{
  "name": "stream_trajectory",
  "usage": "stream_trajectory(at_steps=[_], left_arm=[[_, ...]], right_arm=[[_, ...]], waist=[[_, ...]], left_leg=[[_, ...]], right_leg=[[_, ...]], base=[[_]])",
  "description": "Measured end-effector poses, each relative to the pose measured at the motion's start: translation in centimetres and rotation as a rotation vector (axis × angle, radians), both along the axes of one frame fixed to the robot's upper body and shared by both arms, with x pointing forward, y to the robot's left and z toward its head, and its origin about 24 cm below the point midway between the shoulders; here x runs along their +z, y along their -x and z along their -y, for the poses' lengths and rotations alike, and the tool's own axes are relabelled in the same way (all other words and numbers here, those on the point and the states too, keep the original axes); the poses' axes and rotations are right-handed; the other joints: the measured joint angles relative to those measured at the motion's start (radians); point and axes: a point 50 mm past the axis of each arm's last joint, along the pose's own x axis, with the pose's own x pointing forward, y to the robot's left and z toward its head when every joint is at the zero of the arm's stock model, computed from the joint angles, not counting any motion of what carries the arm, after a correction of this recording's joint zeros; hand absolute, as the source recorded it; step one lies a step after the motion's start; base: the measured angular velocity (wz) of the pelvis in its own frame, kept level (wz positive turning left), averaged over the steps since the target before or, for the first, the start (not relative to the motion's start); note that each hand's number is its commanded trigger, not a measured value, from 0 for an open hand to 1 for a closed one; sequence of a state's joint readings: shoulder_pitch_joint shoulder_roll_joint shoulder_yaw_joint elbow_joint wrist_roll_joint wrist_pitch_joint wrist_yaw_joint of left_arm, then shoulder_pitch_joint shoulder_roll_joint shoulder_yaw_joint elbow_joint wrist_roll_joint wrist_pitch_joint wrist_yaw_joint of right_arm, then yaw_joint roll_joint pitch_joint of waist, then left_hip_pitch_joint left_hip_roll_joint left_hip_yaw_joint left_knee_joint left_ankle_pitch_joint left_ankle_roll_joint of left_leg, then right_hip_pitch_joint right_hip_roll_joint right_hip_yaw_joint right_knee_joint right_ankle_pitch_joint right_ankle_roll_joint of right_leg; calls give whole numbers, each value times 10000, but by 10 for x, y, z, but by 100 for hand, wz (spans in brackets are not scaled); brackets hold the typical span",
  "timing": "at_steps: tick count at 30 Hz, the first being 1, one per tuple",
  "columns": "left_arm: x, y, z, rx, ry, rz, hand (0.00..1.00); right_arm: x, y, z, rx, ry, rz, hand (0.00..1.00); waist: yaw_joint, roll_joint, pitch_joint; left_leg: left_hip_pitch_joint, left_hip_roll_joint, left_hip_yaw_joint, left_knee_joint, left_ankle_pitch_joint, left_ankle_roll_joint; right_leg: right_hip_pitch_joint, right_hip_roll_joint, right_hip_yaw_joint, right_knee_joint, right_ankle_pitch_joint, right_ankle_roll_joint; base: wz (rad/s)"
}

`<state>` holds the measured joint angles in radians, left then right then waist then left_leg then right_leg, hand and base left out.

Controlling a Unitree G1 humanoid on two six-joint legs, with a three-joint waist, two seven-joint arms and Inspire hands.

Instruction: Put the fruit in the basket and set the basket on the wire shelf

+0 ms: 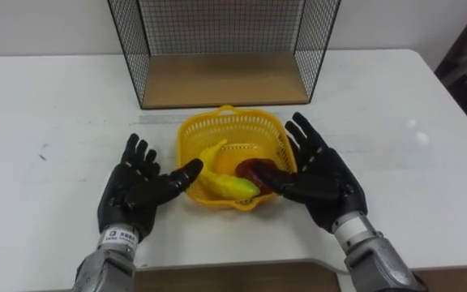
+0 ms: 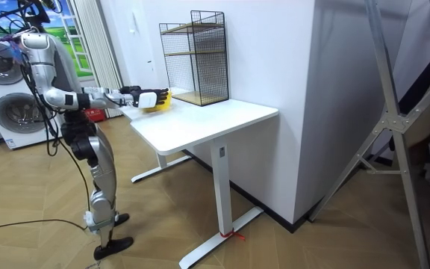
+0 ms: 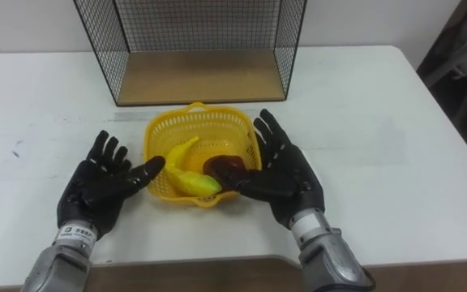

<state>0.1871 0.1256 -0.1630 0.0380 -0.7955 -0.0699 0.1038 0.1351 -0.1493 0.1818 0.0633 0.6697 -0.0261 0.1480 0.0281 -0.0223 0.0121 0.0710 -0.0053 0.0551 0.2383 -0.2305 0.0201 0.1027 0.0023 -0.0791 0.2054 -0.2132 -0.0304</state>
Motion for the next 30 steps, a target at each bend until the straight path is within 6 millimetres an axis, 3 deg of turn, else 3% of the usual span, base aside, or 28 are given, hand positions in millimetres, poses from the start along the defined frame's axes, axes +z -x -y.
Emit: stream_trajectory(at_steps=[14,19,23,30], left_arm=[[2,1,14,-863,-287,-11,0],[4,1,24,-1437,-613,198,0],[10,1,29,-1781,-1069,520,0],[18,-1,33,-2051,-1848,1040,0]], right_arm=[[-1,1,-2,137,20,-58,0],[-2,1,-7,293,-19,-70,0],[1,-3,-12,407,226,157,0],[6,-8,-12,109,332,350,0]], waist=[[-29,147,-78],[-207,80,-28],[-271,-32,92],[-288,-52,86]], left_leg=[[-64,11,10,55,0,1],[36,7,-5,47,1,2],[-59,1,0,135,0,2],[-114,-16,3,10,2,2]], right_leg=[[-105,13,32,155,0,0],[33,1,10,145,0,1],[-28,4,-31,91,-1,1],[-89,7,-27,-25,0,1]], base=[[0],[0],[0],[0]])
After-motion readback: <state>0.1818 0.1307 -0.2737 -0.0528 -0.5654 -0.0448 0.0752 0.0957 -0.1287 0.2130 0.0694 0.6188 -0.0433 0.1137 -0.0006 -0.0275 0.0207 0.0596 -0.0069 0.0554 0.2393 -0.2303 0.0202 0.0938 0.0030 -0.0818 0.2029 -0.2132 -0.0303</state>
